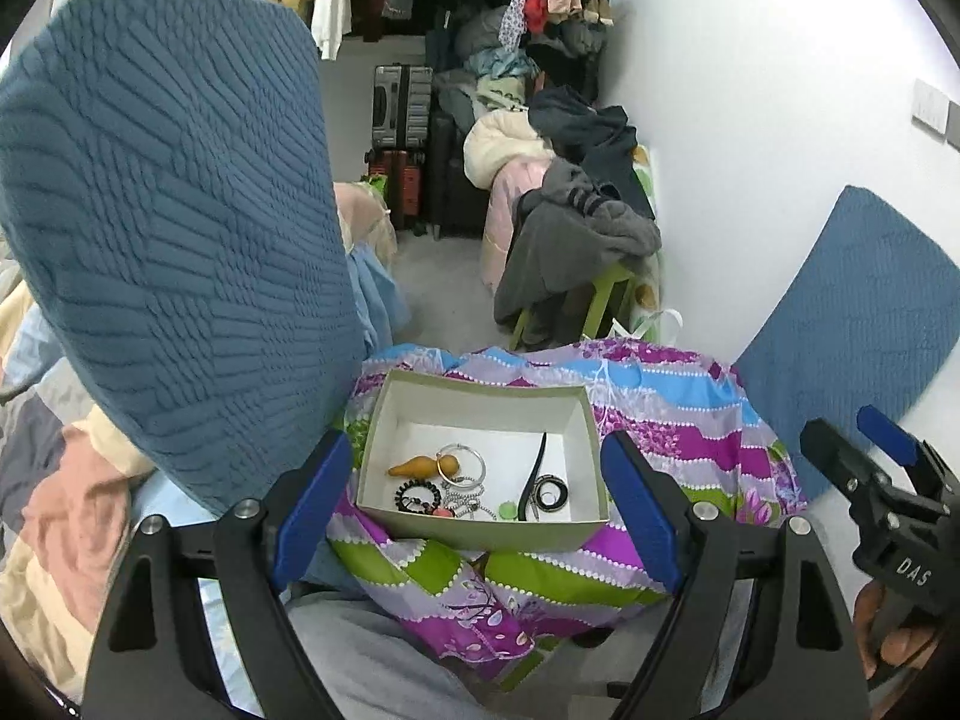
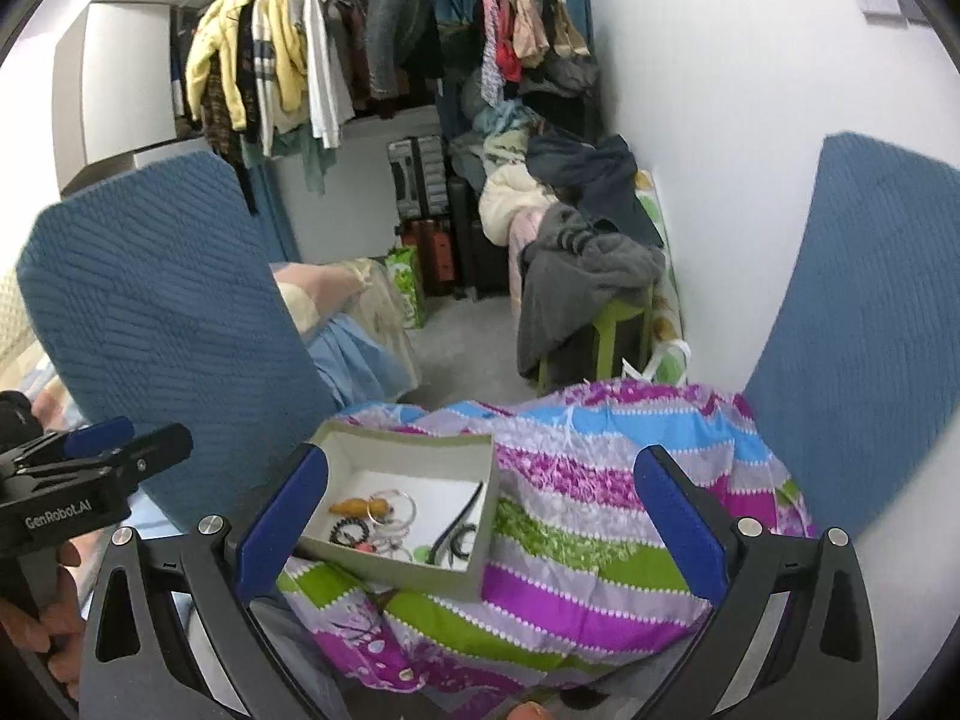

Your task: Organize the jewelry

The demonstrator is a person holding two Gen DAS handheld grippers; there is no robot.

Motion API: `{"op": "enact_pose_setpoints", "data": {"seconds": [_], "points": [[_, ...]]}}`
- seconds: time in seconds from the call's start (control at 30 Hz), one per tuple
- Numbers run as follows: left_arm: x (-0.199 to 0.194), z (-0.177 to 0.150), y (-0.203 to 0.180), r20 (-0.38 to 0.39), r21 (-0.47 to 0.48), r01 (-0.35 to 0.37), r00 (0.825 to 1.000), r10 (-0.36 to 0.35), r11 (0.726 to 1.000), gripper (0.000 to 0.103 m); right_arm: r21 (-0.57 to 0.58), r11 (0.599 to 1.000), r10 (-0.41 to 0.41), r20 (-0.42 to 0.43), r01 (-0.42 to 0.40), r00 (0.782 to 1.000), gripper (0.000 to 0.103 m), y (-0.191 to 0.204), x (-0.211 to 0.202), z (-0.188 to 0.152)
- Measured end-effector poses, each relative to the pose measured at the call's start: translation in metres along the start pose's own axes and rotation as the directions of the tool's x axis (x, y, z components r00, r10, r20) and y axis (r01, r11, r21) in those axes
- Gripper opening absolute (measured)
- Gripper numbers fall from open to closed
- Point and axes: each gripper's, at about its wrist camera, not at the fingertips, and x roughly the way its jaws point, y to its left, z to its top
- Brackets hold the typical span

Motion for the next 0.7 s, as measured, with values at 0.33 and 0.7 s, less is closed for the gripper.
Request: {"op": "enact_pose_setpoints", "data": {"seconds": [0.33, 0.7], "points": [[0.043, -0.02, -0.002, -0.078, 0.013, 0.019, 0.997, -0.018, 1.0, 0.085, 0.024, 0.999, -0.046, -0.094, 0.048, 0.995, 0.103, -0.011, 0.034, -0.037], [0.067, -0.041, -0.002, -0.149, 0.01, 0.019, 0.989, -0.018, 1.0, 0.085, 0.029, 0.997, -0.07, -0.139, 0.074, 0.988, 0.103, -0.014, 0.05, -0.055]]}}
